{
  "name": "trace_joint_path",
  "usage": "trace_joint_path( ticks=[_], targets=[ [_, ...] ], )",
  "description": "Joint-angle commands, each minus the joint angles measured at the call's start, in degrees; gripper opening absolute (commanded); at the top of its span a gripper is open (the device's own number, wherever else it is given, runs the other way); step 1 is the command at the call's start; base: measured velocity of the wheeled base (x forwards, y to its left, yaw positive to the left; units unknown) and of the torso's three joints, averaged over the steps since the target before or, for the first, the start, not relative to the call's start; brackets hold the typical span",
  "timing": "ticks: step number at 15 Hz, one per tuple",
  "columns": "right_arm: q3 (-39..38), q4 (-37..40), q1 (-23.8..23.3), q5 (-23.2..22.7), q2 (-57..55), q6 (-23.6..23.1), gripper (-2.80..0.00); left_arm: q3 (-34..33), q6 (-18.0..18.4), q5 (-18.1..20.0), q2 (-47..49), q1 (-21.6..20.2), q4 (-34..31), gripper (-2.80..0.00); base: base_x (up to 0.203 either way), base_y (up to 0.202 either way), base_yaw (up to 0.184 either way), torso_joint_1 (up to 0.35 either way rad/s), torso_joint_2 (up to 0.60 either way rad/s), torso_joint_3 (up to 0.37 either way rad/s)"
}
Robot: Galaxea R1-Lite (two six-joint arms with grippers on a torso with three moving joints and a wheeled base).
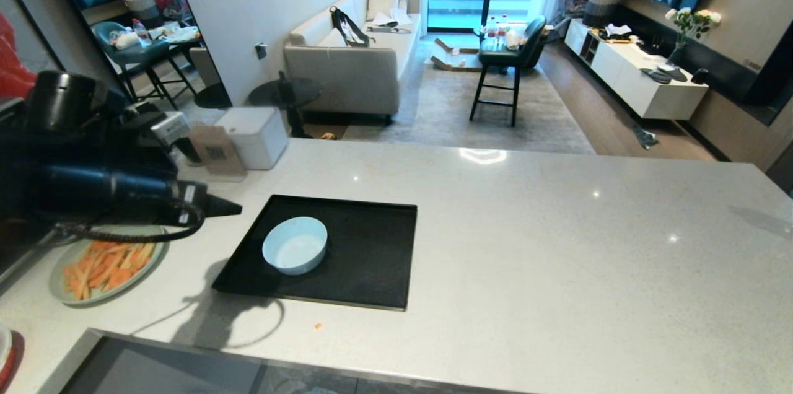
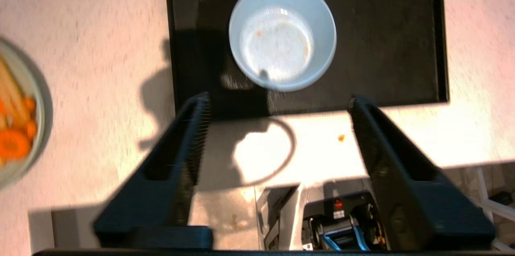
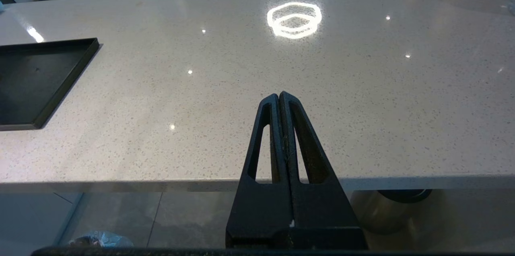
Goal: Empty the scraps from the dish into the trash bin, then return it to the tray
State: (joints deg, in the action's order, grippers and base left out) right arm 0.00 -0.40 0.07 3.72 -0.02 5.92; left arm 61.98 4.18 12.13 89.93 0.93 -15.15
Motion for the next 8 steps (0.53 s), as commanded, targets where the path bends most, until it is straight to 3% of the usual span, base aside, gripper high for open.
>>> trace_joint_path(
  ticks=[1,5,8],
  targets=[
    [0.0,0.0,0.0,0.1,0.0,0.1,-2.80,-7.8,-0.2,-0.3,-12.2,-0.1,0.0,-2.80,0.000,0.000,0.000,0.000,0.00,0.000],
    [0.0,0.0,0.0,0.0,0.0,0.1,-2.80,-15.1,-0.2,-0.3,-22.9,-0.2,0.6,-2.80,0.000,0.000,0.000,0.000,0.00,0.000],
    [0.0,0.0,0.0,0.1,0.0,0.1,-2.80,-23.1,-0.9,-0.5,-36.0,-1.5,3.2,-2.80,0.000,0.000,0.000,0.000,0.00,0.000]
  ],
)
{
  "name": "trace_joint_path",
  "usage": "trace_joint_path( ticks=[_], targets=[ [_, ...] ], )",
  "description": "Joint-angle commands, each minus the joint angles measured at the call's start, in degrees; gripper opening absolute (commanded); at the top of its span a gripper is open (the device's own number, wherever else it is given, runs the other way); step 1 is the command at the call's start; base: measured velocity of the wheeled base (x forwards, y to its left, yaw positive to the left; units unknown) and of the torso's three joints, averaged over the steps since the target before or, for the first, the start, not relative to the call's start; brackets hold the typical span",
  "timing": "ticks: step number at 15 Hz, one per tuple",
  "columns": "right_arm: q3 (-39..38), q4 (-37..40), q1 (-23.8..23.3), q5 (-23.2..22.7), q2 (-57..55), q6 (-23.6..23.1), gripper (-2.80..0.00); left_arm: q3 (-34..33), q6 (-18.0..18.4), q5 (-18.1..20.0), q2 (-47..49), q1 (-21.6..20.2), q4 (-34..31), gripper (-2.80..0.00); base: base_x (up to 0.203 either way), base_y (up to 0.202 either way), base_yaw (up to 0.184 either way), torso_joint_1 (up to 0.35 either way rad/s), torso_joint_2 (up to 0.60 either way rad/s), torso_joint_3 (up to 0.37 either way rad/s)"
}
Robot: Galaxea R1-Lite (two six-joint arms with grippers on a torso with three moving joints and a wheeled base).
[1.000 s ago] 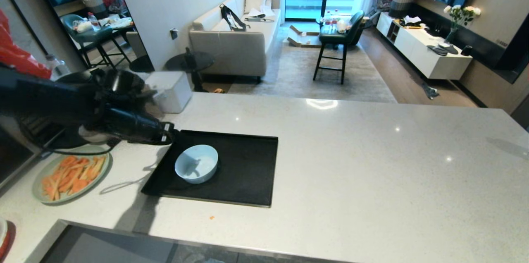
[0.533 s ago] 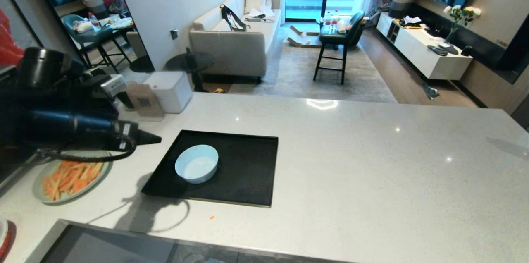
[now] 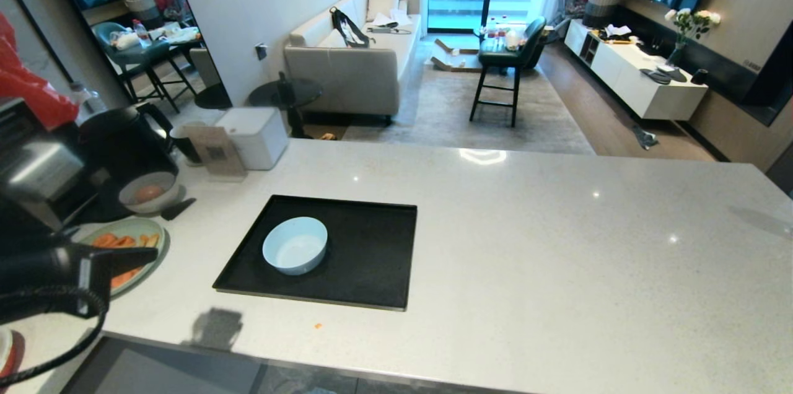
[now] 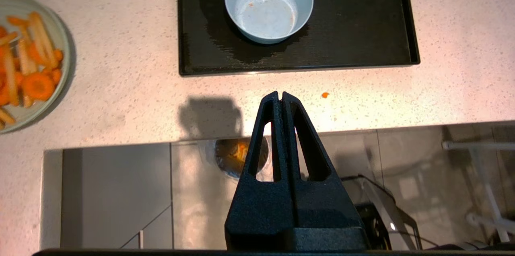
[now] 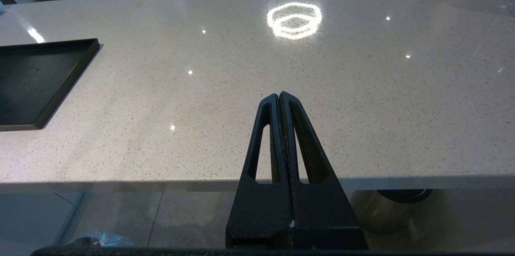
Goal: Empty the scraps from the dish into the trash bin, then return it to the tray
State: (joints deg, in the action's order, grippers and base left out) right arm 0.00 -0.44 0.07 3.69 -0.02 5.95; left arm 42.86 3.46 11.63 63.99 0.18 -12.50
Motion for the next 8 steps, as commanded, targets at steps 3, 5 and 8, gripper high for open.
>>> trace_joint_path(
  ticks=[3,5,8],
  targets=[
    [0.0,0.0,0.0,0.1,0.0,0.0,-2.80,-13.7,-2.2,-0.2,-29.0,-2.8,1.9,-2.80,0.000,0.000,0.000,0.000,0.00,0.000],
    [0.0,0.0,0.0,0.0,0.0,0.0,-2.80,-21.0,-3.8,-0.3,-42.0,-3.4,2.5,-2.80,0.000,0.000,0.000,0.000,0.00,0.000],
    [0.0,0.0,0.0,0.1,0.0,0.0,-2.80,-35.0,-4.9,-0.3,-49.1,-3.9,9.4,-2.80,0.000,0.000,0.000,0.000,0.00,0.000]
  ],
)
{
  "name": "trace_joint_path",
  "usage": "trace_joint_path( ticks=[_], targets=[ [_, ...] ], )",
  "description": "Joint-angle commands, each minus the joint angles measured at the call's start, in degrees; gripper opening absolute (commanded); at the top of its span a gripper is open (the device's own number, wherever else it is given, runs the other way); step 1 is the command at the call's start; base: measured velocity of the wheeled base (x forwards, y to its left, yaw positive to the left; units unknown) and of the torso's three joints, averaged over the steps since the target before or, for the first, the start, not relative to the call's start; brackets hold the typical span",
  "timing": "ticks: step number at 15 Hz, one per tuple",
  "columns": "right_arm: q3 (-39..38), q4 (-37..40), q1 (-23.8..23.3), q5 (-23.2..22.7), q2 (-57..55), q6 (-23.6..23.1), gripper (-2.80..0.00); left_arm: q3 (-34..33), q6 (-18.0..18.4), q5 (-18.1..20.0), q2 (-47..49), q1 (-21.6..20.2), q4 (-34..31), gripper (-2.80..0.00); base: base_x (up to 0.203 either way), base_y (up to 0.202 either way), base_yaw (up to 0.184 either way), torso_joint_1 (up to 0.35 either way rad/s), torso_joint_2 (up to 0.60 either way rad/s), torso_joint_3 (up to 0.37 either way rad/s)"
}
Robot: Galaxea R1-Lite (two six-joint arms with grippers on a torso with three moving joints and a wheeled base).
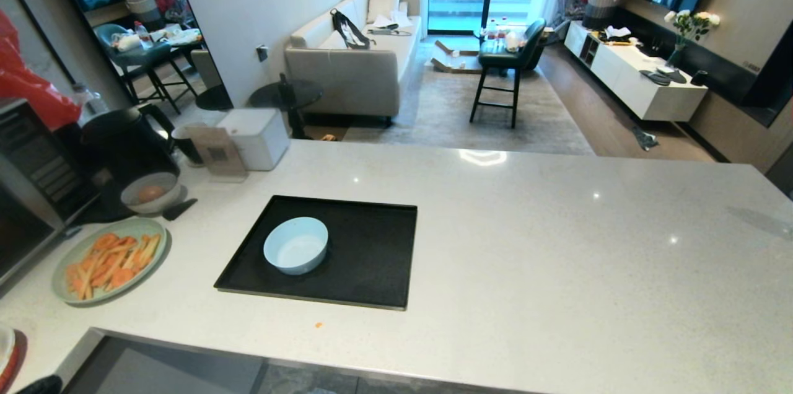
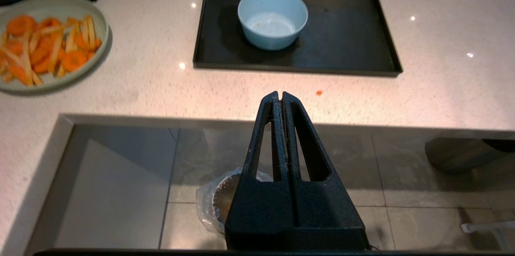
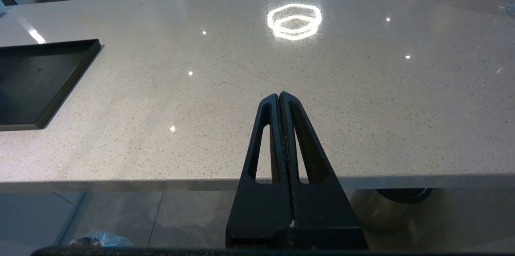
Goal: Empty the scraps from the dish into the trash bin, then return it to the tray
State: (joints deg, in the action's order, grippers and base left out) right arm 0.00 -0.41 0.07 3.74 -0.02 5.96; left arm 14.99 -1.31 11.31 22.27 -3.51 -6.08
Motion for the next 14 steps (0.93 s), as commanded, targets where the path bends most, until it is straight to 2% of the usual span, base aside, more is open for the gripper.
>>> trace_joint_path(
  ticks=[1,2,3,4,8,14],
  targets=[
    [0.0,0.0,0.0,0.0,0.0,0.0,-2.80,-11.9,-0.4,-0.5,-7.1,0.8,7.8,-2.80,0.000,0.000,0.000,0.000,0.00,0.000],
    [0.0,0.0,0.0,0.0,0.0,0.0,-2.80,-14.2,-0.5,-2.3,-6.9,3.6,10.7,-2.80,0.000,0.000,0.000,0.000,0.00,0.000],
    [0.0,0.0,0.0,0.0,0.0,0.0,-2.80,-14.8,-0.4,-7.6,-7.1,5.8,10.9,-2.80,0.000,0.000,0.000,0.000,0.00,0.000],
    [0.0,0.0,0.0,0.0,0.0,0.0,-2.80,-14.9,-0.1,-10.1,-8.7,5.6,9.3,-2.80,0.000,0.000,0.000,0.000,0.00,0.000],
    [0.0,0.0,0.0,0.0,0.0,0.0,-2.80,-14.9,0.0,-10.8,-22.0,3.7,6.7,-2.80,0.000,0.000,0.000,0.000,0.00,0.000],
    [0.0,0.0,0.0,0.0,0.0,0.0,-2.80,-15.0,0.3,-10.9,-22.2,3.4,6.6,-2.80,0.000,0.000,0.000,0.000,0.00,0.000]
  ],
)
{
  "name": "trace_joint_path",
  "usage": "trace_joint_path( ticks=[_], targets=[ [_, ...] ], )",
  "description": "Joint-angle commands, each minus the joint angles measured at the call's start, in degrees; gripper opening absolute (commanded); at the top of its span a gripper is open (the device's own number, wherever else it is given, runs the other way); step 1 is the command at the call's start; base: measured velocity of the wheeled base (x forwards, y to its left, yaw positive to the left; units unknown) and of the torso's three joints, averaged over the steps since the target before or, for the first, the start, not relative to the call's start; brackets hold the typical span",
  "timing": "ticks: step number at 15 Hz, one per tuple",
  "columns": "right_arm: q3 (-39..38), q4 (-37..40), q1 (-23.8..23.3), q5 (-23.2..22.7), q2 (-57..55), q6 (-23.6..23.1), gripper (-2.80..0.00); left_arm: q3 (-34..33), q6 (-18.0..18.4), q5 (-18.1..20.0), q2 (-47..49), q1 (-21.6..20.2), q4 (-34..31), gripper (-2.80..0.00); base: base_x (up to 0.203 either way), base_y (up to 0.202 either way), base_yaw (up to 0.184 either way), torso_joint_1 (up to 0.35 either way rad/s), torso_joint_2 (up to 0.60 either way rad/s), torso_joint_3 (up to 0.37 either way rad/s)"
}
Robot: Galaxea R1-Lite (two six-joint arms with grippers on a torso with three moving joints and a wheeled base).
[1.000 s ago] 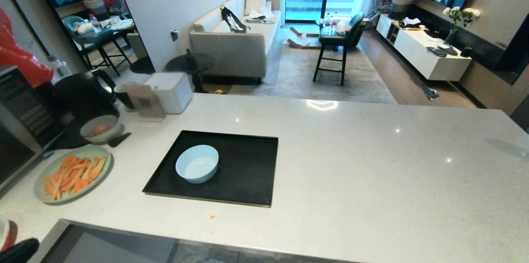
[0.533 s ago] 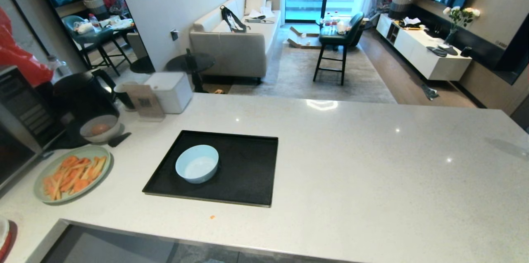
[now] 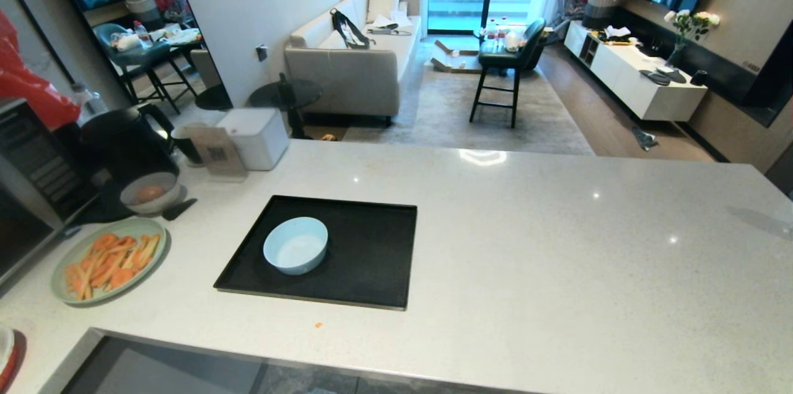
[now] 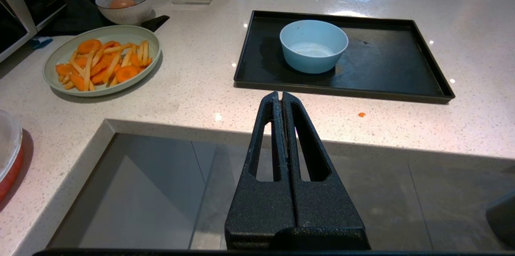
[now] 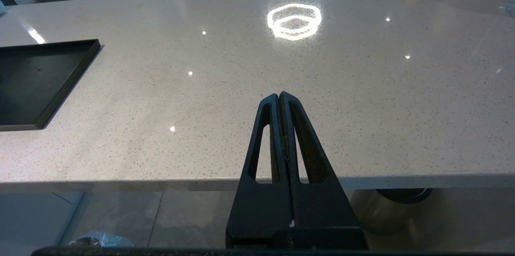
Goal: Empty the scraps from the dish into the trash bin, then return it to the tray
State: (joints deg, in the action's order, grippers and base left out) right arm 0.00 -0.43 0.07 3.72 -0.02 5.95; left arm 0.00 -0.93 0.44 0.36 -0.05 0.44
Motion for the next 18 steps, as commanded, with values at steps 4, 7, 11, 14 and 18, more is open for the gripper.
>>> trace_joint_path(
  ticks=[4,7,11,14,18],
  targets=[
    [0.0,0.0,0.0,0.1,0.0,0.0,-2.80,0.0,0.0,0.0,-0.3,0.0,0.1,-2.80,0.000,0.000,0.000,0.000,0.00,0.000],
    [0.0,0.0,0.0,0.1,0.0,0.0,-2.80,0.0,-0.1,0.0,-0.3,0.0,0.1,-2.80,0.000,0.000,0.000,0.000,0.00,0.000],
    [0.0,0.0,0.0,0.0,0.0,0.0,-2.80,0.0,-0.1,0.0,-0.3,0.0,0.1,-2.80,0.000,0.000,0.000,0.000,0.00,0.000],
    [0.0,0.0,0.0,0.1,0.0,0.0,-2.80,0.0,-0.1,-0.1,-0.3,0.0,0.1,-2.80,0.000,0.000,0.000,0.000,0.00,0.000],
    [0.0,0.0,0.0,0.0,-0.1,0.0,-2.80,0.0,-0.1,0.0,-0.3,0.0,0.1,-2.80,0.000,0.000,0.000,0.000,0.00,0.000]
  ],
)
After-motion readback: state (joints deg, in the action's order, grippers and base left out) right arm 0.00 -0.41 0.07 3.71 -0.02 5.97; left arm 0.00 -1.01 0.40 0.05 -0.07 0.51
